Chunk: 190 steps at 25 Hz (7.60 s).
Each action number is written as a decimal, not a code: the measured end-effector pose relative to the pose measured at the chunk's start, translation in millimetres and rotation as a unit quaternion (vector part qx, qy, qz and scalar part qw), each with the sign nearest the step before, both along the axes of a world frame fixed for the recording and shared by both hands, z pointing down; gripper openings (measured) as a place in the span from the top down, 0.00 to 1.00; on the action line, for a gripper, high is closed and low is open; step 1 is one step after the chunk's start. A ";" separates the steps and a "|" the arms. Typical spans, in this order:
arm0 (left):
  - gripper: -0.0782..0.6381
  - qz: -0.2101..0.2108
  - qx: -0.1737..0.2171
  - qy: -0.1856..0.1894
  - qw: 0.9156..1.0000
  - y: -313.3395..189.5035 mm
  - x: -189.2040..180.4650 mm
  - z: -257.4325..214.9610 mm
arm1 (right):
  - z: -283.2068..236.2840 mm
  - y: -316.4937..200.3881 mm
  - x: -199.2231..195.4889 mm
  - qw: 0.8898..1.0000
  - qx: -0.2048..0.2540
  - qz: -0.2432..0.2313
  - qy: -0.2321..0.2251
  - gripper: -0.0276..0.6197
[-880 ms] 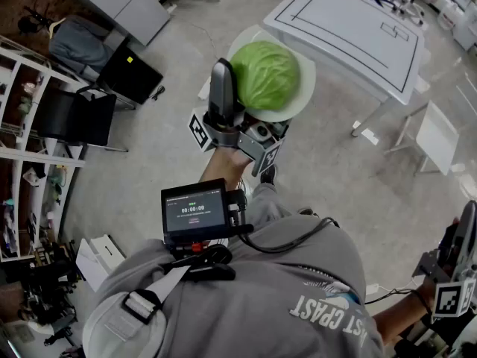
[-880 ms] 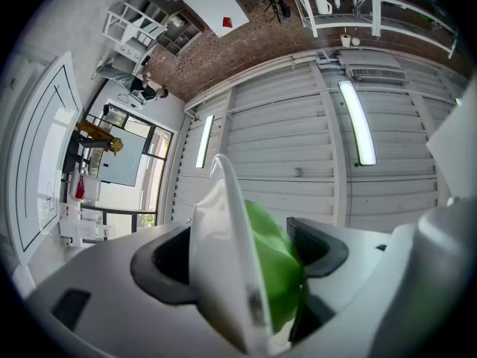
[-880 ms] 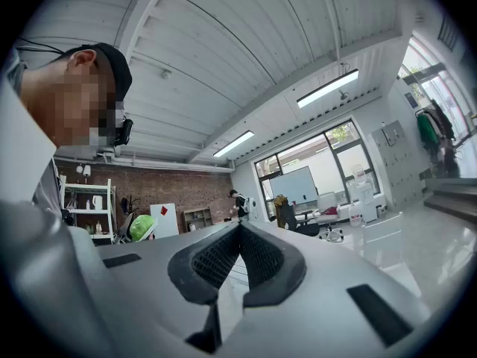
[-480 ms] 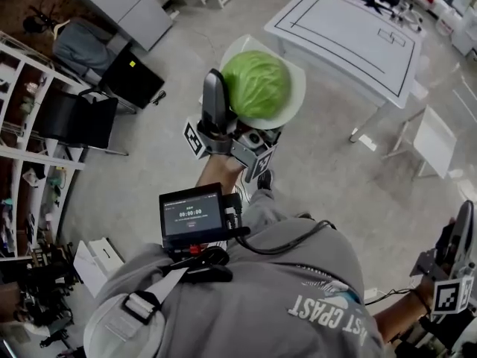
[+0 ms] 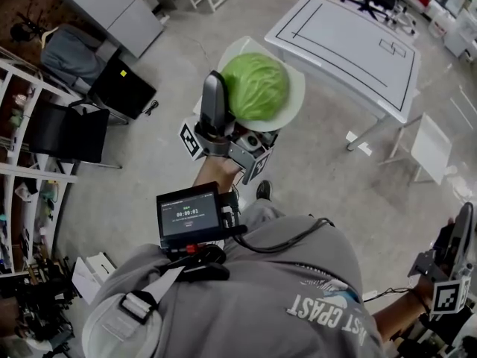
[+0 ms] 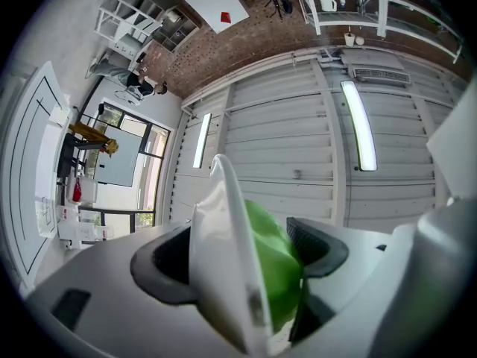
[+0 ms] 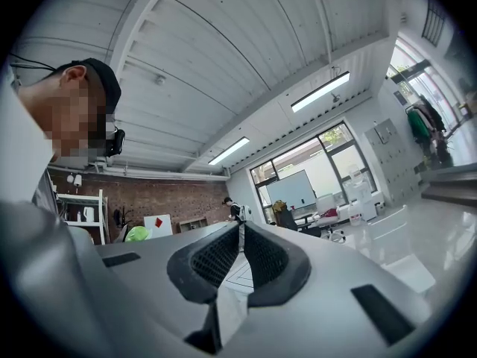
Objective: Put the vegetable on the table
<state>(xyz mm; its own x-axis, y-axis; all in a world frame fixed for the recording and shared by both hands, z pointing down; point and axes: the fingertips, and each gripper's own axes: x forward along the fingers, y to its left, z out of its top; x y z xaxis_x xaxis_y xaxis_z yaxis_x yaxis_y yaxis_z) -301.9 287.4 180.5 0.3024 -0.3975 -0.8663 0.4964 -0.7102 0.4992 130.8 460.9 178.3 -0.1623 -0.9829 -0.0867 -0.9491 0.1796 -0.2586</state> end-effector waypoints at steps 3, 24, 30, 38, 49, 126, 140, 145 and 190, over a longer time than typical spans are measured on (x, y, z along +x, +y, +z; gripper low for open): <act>0.36 0.013 0.009 -0.005 1.000 -14.6 -10.5 -0.7 | 2.3 -11.4 -16.4 1.000 0.002 0.014 0.004 0.95; 0.36 0.073 -0.006 -0.010 0.997 -145.0 -38.7 21.7 | 34.8 -94.0 -63.9 0.997 -0.015 0.071 -0.021 0.95; 0.36 0.060 -0.019 -0.016 0.998 -137.1 -13.2 15.0 | 28.7 -95.4 -27.7 0.998 -0.014 0.060 -0.029 0.95; 0.36 0.023 -0.024 -0.011 0.999 -64.1 76.9 -5.9 | 10.4 -43.4 76.2 0.998 -0.002 0.020 -0.064 0.95; 0.36 0.035 0.004 -0.041 0.999 -106.6 177.9 -8.3 | 63.3 -102.5 151.8 0.998 -0.035 0.006 -0.059 0.95; 0.36 0.108 0.006 -0.052 0.993 -348.8 322.9 -28.4 | 69.5 -344.6 213.6 0.996 -0.049 -0.015 -0.077 0.95; 0.36 0.145 -0.009 -0.065 0.987 -440.9 286.9 -1.6 | 61.6 -402.5 169.2 0.996 -0.044 0.038 -0.069 0.95; 0.36 0.155 -0.010 -0.067 0.986 -473.6 266.3 4.4 | 54.8 -423.4 143.6 0.996 -0.041 0.056 -0.058 0.94; 0.36 0.086 -0.074 -0.102 0.988 -543.7 311.2 65.9 | 101.7 -553.9 206.9 0.990 -0.091 -0.050 -0.098 0.95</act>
